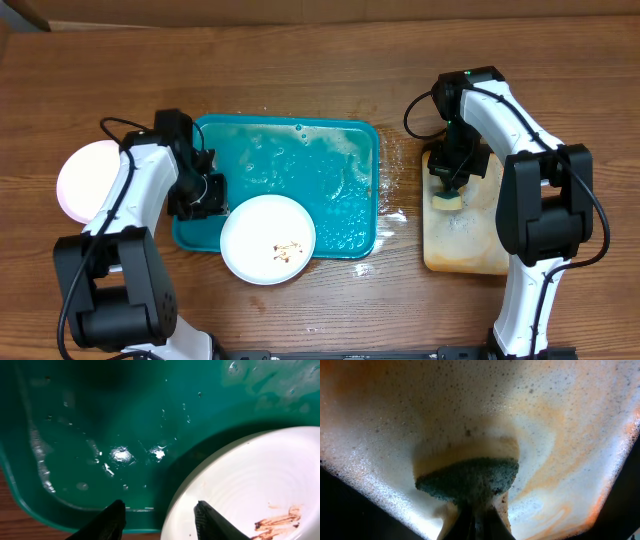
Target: Clean dirty plates on tray and stack at the side
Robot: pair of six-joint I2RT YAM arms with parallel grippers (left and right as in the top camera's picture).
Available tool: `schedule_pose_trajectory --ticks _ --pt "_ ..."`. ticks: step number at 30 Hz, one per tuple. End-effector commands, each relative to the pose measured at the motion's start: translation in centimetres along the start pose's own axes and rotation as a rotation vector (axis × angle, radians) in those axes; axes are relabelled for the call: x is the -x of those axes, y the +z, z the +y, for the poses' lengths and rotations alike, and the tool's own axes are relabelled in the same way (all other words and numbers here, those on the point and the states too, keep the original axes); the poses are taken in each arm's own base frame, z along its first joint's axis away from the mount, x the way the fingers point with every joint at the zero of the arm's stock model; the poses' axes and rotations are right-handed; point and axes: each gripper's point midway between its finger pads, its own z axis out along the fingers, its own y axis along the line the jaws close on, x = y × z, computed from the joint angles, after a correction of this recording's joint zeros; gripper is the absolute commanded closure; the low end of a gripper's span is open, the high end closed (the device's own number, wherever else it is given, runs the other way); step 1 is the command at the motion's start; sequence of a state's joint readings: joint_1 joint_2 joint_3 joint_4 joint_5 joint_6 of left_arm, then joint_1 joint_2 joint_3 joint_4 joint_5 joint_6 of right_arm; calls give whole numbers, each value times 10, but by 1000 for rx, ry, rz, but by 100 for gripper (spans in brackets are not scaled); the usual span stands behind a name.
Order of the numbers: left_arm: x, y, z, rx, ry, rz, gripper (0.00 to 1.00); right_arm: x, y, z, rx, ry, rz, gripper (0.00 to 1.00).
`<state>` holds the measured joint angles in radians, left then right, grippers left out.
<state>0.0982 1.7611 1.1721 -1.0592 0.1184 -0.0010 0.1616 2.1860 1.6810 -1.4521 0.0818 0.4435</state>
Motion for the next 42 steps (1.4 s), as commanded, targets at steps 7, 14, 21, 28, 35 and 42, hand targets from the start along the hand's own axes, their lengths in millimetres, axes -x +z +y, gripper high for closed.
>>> schedule_pose_trajectory --ticks 7,14,21,28,35,42 --pt "-18 43 -9 -57 -16 107 62 1 -10 -6 30 14 -20 96" --pt "-12 45 -11 -63 -16 81 96 1 -10 -9 29 20 -14 96" --pt "1 46 -14 -78 -95 29 96 1 -10 -8 29 20 -15 96" --pt "21 43 -32 -183 -108 -43 96 5 -23 -2 71 -32 -31 96" --pt "38 37 -35 -201 -98 -102 96 17 -64 19 202 -139 -117 96" --pt "42 36 -34 -196 -95 -118 96 45 -85 1 98 -28 -295 96"
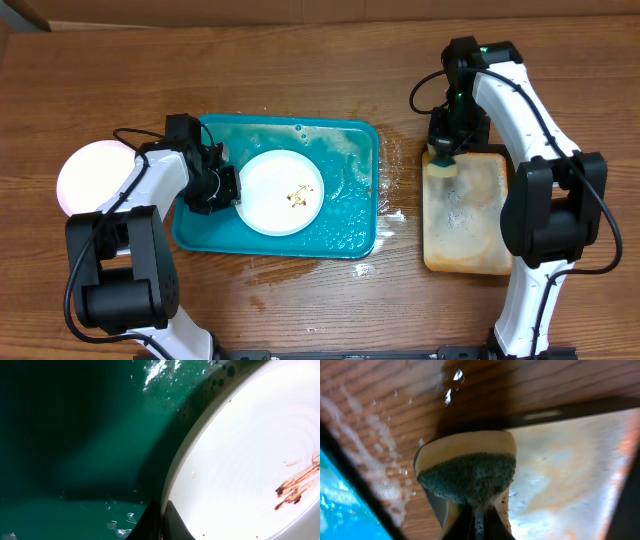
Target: Clean dirty plates on tray and stack at the side
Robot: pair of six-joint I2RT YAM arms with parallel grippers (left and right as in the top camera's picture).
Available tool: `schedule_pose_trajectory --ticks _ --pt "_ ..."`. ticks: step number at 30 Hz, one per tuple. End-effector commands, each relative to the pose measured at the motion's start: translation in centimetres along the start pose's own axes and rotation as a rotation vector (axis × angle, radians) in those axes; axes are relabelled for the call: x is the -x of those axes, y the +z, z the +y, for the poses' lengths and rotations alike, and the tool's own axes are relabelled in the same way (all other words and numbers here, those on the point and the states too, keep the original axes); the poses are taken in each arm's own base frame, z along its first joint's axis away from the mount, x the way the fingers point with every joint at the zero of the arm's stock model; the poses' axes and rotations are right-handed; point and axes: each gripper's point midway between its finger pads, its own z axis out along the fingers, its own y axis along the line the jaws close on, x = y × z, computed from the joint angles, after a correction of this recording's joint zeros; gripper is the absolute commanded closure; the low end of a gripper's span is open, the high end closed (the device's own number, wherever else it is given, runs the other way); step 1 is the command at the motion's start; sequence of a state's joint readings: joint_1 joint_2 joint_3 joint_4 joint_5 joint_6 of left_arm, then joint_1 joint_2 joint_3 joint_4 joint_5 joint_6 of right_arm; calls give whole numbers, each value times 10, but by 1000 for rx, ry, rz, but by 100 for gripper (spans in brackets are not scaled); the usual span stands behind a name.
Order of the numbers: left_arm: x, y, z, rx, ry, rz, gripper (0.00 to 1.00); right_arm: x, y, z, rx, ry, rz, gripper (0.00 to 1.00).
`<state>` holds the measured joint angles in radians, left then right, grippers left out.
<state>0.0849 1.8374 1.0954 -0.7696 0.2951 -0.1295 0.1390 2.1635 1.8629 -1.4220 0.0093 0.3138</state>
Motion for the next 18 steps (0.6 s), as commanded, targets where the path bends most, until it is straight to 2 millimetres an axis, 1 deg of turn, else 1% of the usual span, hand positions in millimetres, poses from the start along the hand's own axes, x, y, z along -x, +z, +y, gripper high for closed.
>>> schedule_pose_trajectory --ticks 1,4,6,8,10,12,14,16,18 --pt "3 3 -4 -9 -8 -1 96 12 -30 -20 -112 67 -133 96" --pt "4 3 -4 -10 -6 -6 96 9 -40 -20 -165 60 -177 96" --pt "5 3 -4 -10 -5 -8 96 6 -57 -17 -211 53 -245 96" --pt "5 3 -4 -9 -4 -10 96 1 -72 -10 -226 44 -304 96" --pt "6 3 -4 -8 -3 -14 96 -8 -88 2 -216 14 -358 96" --pt "6 3 -3 -7 -3 -15 96 -17 -97 9 -202 5 -385 96" --pt "6 3 -3 -7 2 -14 96 -26 -99 10 -193 23 -388 96" --pt "6 3 -3 -7 8 -14 96 -34 -92 5 -201 47 -372 96" --pt "6 3 -3 -7 15 -14 96 -41 -78 -4 -223 71 -339 96"
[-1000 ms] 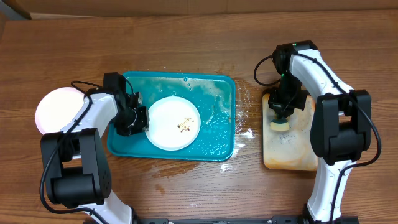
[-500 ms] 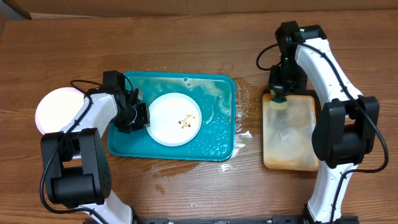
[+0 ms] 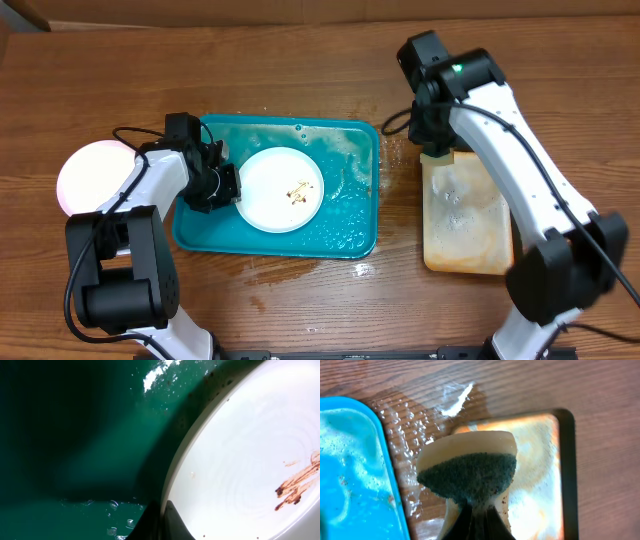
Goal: Clean dirty plates on tray and stack at the side
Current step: 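Grasp the sponge in the soapy tray with the right gripper and lift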
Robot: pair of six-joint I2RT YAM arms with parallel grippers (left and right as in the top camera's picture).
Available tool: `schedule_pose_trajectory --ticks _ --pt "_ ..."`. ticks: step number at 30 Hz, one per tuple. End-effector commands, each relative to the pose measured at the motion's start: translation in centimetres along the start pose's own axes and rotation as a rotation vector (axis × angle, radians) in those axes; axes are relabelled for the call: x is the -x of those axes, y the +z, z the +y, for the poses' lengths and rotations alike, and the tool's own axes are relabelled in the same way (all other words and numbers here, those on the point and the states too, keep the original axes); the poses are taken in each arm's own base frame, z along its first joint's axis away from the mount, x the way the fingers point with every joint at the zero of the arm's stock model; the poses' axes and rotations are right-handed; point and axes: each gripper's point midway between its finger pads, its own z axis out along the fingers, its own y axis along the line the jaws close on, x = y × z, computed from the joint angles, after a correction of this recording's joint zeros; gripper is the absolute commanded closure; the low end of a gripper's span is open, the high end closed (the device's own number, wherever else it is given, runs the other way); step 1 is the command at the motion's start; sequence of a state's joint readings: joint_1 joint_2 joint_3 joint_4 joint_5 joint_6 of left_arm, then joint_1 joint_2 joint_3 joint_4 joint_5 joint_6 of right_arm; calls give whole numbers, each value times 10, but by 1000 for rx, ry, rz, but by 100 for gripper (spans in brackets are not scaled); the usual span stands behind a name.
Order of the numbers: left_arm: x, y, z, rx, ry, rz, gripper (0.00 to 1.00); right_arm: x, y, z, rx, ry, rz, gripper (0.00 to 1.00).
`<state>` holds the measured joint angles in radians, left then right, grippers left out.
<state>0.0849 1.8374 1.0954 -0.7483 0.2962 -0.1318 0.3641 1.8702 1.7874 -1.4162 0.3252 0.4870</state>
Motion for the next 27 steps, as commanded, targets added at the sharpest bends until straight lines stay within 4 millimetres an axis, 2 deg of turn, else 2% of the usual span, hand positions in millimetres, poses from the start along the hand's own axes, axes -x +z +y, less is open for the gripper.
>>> schedule_pose_trajectory --ticks 1,6,7,10,18,24,27 --pt "1 3 -3 -3 12 6 96 -19 26 -26 -91 83 58 96" --pt "1 3 -3 -4 26 6 96 -58 76 -33 -104 117 174 96" --pt "1 3 -3 -5 26 6 96 -76 96 -29 -79 124 216 96" --pt "1 3 -3 -5 26 6 96 -94 119 -28 -62 134 247 96" --pt "0 3 -3 -8 24 11 96 -117 152 -41 3 250 330 96" --pt "0 3 -3 -8 24 11 96 -150 179 -43 87 331 407 96" --pt "0 3 -3 -8 24 11 96 -163 184 -43 99 328 427 96"
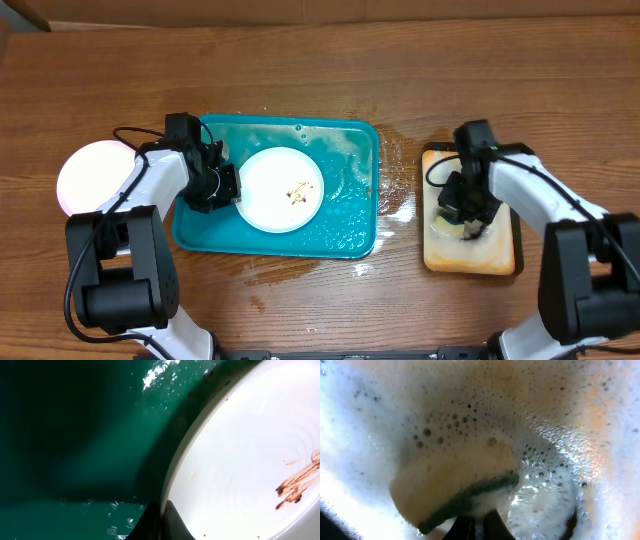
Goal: Clean dirty plates on tray and stack at the side
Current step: 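Grasp the sponge in the soapy tray with the right gripper and lift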
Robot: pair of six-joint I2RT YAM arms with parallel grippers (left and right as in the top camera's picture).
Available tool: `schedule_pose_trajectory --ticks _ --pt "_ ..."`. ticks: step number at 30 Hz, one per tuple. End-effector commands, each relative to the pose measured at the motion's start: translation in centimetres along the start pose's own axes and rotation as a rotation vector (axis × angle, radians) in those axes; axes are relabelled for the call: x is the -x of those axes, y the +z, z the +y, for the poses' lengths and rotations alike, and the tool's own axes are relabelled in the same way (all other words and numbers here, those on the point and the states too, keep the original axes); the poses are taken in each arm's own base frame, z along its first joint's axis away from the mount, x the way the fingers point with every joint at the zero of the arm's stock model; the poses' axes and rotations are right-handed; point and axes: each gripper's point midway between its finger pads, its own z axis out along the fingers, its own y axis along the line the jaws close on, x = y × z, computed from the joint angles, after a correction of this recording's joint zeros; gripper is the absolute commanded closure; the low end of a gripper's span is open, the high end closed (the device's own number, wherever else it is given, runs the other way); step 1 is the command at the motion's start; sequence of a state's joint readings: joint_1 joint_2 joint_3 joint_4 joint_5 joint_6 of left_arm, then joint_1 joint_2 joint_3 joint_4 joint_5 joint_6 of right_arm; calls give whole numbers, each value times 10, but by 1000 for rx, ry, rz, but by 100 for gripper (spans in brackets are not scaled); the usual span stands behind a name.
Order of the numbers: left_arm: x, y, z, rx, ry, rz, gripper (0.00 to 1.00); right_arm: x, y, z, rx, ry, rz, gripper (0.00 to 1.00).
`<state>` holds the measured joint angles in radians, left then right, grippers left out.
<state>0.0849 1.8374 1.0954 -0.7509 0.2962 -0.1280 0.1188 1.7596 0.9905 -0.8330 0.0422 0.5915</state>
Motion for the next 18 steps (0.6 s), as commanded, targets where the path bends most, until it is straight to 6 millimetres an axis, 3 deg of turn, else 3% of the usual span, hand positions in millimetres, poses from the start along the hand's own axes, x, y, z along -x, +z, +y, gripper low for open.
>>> schedule_pose_trajectory --ticks 1,11,18 --pt "1 3 -4 -10 21 9 96 -40 39 -24 -62 17 153 96" --pt "2 3 -4 -12 14 5 96 -25 24 -13 -42 -10 130 96" --pt "4 3 -4 -11 1 -7 96 11 -27 7 -6 -49 32 96"
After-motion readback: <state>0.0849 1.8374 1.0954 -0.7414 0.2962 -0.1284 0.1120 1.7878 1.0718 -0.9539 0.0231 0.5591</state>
